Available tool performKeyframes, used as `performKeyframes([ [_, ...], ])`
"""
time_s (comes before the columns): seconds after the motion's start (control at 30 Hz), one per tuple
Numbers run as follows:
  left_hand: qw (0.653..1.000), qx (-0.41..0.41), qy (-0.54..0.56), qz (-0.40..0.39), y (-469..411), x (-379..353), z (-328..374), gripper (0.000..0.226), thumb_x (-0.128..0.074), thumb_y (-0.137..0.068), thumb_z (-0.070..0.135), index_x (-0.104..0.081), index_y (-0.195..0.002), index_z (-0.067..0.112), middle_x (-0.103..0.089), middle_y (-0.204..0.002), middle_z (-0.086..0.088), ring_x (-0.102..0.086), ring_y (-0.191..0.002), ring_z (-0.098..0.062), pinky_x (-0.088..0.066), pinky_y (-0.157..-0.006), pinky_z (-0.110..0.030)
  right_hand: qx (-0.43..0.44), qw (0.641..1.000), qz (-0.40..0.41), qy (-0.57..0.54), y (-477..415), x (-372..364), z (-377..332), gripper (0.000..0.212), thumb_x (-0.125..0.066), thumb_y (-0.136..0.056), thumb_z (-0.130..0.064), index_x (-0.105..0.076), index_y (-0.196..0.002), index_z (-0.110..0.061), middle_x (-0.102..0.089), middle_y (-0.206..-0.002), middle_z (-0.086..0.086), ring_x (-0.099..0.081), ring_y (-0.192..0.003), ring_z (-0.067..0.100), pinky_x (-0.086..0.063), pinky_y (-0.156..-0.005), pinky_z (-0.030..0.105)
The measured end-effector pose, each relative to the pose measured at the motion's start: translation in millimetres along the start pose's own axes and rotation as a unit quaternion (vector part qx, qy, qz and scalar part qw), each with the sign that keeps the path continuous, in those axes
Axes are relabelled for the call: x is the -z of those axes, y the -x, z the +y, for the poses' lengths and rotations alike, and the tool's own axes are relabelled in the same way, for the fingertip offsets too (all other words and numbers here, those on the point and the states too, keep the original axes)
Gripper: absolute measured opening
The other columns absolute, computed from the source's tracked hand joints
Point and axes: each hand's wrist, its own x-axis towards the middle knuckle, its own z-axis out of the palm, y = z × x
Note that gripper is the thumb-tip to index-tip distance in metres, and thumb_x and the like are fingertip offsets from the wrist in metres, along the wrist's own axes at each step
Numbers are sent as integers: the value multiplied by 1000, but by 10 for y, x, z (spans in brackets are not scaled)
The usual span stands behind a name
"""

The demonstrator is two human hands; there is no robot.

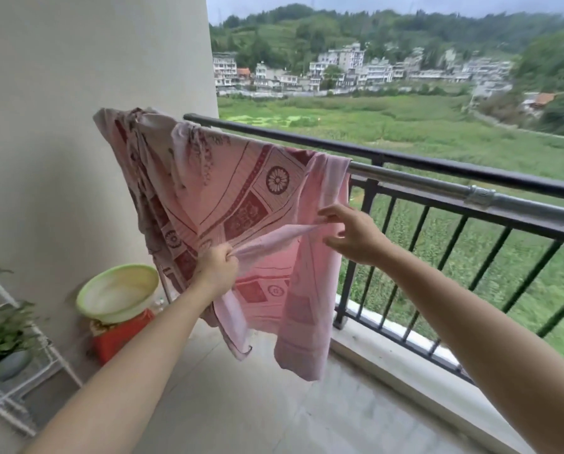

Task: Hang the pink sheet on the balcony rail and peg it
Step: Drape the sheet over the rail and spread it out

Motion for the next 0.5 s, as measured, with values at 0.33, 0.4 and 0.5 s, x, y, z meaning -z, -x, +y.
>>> performKeyframes([
  [0.33,968,28,-186,-167,149,-329,25,47,-59,-75,69,-57,-89,24,-65,-94,4,-62,-94,-25,-50,-87,-40,56,922,167,344,-255,628,205,73,-70,-80,-28,-40,-146,-20,-40,-148,17,-37,-137,34,-26,-118,50],
  [0.4,984,16,-140,-114,100,-472,89,30,-56,-83,57,-54,-79,28,-63,-82,10,-63,-87,-22,-51,-85,-40,29,926,129,354,-383,725,249,85,-71,-81,-31,-27,-152,-20,-33,-153,18,-39,-137,35,-32,-114,48],
  [0.5,998,8,-10,-56,-4,-692,301,8,-56,-91,36,-54,-91,29,-62,-88,10,-62,-91,-20,-50,-78,-34,-8,931,85,355,-521,766,360,96,-71,-82,-38,-13,-156,-19,-40,-148,15,-55,-118,32,-49,-89,41],
])
